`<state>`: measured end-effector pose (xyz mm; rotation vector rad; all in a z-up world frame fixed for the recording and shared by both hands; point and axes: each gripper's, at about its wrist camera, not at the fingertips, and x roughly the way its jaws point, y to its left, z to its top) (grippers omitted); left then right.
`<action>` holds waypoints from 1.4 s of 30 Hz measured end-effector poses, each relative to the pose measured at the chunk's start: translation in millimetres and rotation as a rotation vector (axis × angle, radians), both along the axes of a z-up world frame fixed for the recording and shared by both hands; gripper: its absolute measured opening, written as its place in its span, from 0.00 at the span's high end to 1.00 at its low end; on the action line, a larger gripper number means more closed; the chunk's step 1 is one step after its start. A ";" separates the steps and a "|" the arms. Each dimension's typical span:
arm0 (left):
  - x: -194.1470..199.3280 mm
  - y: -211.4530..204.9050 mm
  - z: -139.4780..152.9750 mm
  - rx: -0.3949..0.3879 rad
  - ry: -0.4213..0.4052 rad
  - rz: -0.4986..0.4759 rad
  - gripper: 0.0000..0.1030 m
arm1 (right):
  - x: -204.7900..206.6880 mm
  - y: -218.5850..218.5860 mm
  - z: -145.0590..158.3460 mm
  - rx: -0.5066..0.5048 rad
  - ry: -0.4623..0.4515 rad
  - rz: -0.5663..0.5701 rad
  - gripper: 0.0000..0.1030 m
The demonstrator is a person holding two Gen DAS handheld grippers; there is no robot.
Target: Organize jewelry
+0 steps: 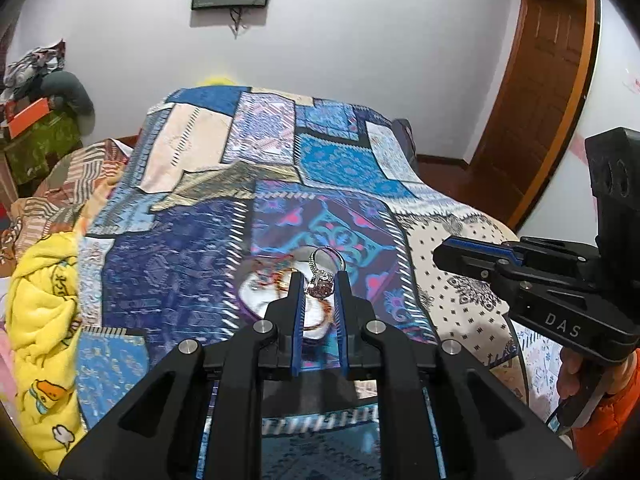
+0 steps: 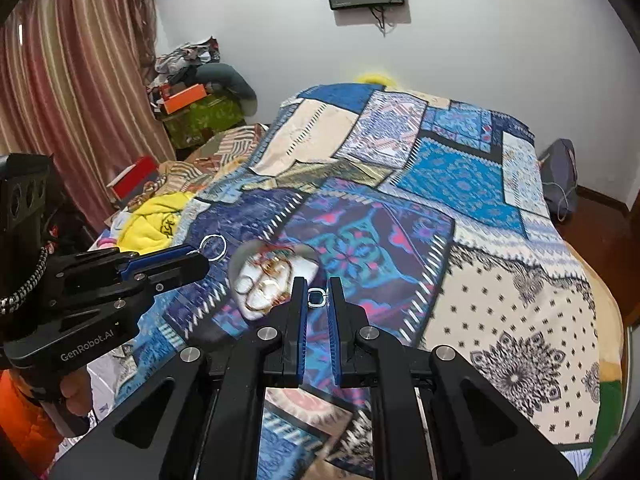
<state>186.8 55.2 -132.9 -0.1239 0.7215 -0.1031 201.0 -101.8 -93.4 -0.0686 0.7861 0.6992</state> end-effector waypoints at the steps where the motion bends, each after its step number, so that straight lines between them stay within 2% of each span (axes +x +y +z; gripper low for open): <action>1: -0.8 4.2 0.9 -0.001 -0.003 0.007 0.88 | 0.0 2.9 1.2 0.004 -0.003 0.003 0.92; 10: 5.0 28.0 -6.9 -0.001 0.015 0.033 0.88 | 13.0 33.6 -2.0 0.034 0.005 0.038 0.92; 23: 41.4 31.7 -53.0 -0.034 0.110 0.015 0.88 | 42.4 58.6 -47.0 -0.041 0.106 0.064 0.92; 29: 49.9 30.3 -63.9 -0.039 0.130 0.003 0.88 | 50.0 62.3 -60.2 -0.065 0.136 0.063 0.92; 37: 49.5 32.0 -64.0 -0.047 0.139 -0.007 0.88 | 47.4 68.3 -65.1 -0.104 0.127 0.069 0.92; 39: 48.1 32.1 -61.4 -0.040 0.136 -0.006 0.88 | 47.5 69.6 -65.3 -0.113 0.135 0.068 0.89; 42: 45.0 34.4 -57.1 -0.036 0.130 0.002 0.88 | 46.3 68.0 -61.5 -0.105 0.132 0.058 0.79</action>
